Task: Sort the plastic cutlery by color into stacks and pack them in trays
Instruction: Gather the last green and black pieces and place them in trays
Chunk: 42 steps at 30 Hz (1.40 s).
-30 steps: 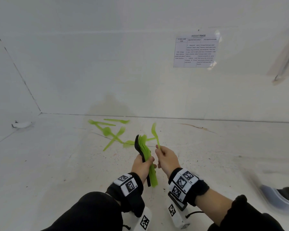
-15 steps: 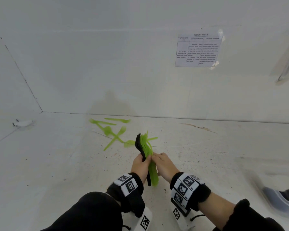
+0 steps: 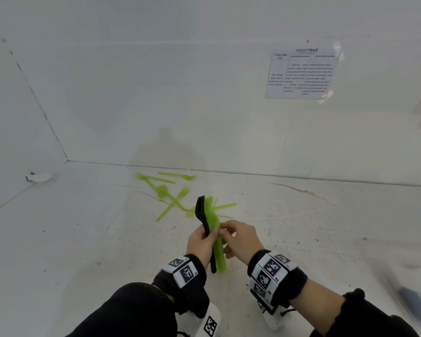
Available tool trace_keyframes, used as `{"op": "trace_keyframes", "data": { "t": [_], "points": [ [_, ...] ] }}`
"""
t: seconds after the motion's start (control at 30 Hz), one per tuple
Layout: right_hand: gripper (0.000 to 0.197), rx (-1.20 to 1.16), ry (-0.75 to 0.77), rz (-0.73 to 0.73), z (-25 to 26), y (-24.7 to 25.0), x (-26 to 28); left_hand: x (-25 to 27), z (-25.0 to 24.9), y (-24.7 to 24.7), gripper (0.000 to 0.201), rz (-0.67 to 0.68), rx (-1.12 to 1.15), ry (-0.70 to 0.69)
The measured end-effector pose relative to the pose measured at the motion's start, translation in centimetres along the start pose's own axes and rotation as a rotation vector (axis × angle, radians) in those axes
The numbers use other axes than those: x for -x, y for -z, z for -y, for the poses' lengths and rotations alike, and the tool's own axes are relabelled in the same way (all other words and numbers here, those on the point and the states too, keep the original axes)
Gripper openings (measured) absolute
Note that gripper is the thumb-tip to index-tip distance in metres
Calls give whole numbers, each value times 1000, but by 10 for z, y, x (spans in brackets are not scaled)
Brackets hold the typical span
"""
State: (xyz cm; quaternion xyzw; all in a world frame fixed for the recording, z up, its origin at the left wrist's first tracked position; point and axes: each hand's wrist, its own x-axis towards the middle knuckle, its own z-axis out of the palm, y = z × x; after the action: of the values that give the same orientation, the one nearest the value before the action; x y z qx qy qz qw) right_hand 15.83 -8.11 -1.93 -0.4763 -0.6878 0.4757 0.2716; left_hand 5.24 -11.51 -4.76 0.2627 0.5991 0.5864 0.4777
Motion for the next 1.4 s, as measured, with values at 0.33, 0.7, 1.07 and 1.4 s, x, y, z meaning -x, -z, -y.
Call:
{"op": "trace_keyframes", "data": {
  "t": [0.33, 0.7, 1.07, 1.4],
  "points": [
    [17, -136, 13, -23, 0, -13, -23, -7, -15, 10, 27, 67, 24, 37],
    [15, -74, 54, 32, -3, -19, -29, -8, -14, 15, 23, 19, 109, 68],
    [9, -190, -26, -39, -2, -19, -29, 0, -17, 12, 28, 5, 177, 115],
    [14, -212, 13, -112, 1, -18, -23, -2, -18, 10, 24, -14, 167, 124]
  ]
}}
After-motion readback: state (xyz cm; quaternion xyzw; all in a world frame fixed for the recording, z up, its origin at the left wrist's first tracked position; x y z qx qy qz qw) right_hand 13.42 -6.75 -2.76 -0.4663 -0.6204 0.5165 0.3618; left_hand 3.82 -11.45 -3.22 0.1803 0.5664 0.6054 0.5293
